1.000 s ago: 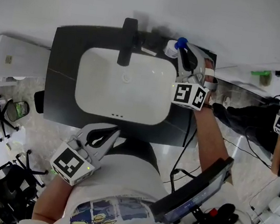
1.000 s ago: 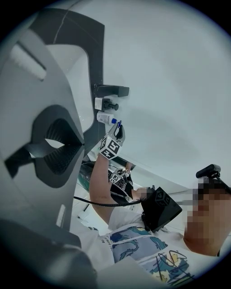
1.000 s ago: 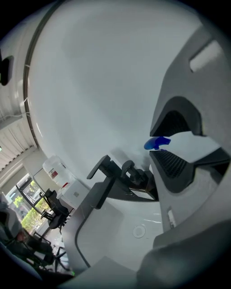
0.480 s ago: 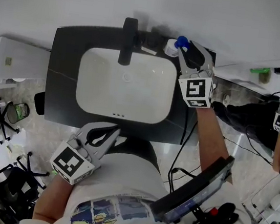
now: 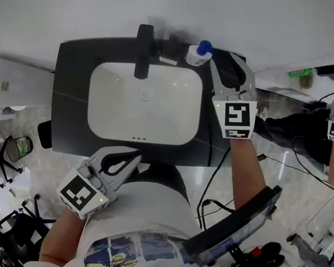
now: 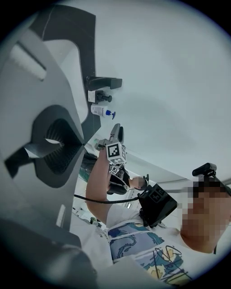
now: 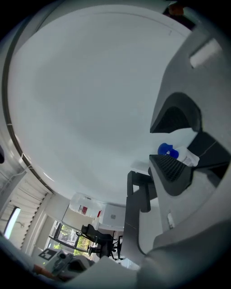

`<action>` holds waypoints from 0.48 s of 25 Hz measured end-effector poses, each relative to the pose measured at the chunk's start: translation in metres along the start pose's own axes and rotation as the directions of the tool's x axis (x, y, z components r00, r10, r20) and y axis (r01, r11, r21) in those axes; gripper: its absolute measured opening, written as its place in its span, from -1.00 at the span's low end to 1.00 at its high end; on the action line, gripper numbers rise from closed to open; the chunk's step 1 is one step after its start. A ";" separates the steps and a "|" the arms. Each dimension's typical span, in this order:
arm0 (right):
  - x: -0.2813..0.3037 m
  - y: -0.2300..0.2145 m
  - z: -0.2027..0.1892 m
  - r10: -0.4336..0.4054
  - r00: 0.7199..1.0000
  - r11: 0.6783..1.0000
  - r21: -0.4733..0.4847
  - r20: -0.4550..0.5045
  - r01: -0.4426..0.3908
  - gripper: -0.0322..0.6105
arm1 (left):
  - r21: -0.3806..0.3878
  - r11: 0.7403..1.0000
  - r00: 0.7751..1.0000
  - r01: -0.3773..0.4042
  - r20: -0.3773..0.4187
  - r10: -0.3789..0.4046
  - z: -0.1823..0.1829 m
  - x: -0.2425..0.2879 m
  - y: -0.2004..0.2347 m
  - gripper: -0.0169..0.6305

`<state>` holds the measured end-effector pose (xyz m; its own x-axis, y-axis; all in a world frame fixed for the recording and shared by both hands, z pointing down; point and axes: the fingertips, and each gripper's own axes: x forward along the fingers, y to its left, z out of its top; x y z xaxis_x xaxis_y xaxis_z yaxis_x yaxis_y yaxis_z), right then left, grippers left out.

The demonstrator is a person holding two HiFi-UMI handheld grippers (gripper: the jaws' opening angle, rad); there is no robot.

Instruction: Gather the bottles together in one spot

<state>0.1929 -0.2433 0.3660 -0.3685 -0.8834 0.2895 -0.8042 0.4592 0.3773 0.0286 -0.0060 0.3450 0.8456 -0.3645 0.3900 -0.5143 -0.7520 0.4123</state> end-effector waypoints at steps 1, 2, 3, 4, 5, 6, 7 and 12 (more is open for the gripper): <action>-0.007 0.003 0.000 -0.004 1.000 1.000 0.011 -0.011 0.005 -0.44 | 0.000 1.000 1.000 0.003 0.006 -0.003 0.001 -0.002 0.000 -0.94; -0.015 0.006 0.000 -0.007 1.000 1.000 0.028 -0.025 0.008 -0.45 | 0.005 1.000 1.000 0.007 0.011 -0.008 0.003 -0.004 0.000 -0.94; -0.023 0.011 -0.001 -0.007 0.999 0.999 0.053 -0.038 0.009 -0.46 | 0.013 1.000 1.000 0.013 0.016 -0.013 0.004 -0.006 0.000 -0.94; -0.031 0.017 -0.003 -0.003 0.999 0.996 0.085 -0.050 0.007 -0.48 | 0.019 1.000 1.000 0.018 0.019 -0.018 0.004 -0.008 0.000 -0.94; -0.039 0.024 -0.005 0.005 0.998 0.993 0.121 -0.060 0.002 -0.51 | 0.022 0.999 1.000 0.023 0.020 -0.024 0.004 -0.011 0.000 -0.94; -0.046 0.032 -0.007 0.016 0.997 0.987 0.161 -0.069 -0.005 -0.58 | 0.024 0.999 0.999 0.028 0.022 -0.028 0.004 -0.015 0.000 -0.94; -0.054 0.042 -0.009 0.029 0.997 0.979 0.202 -0.077 -0.013 -0.69 | 0.022 0.999 0.999 0.032 0.025 -0.033 0.004 -0.019 -0.002 -0.94; -0.088 0.092 -0.013 0.074 0.989 0.957 0.288 -0.126 -0.035 -0.89 | -0.008 0.998 0.996 0.058 0.071 -0.058 -0.001 -0.046 -0.006 -0.94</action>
<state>0.1576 -0.1221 0.3865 -0.3656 -0.8281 0.4250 -0.8909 0.4435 0.0977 -0.0076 0.0158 0.3249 0.8819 -0.3588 0.3059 -0.4652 -0.7678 0.4406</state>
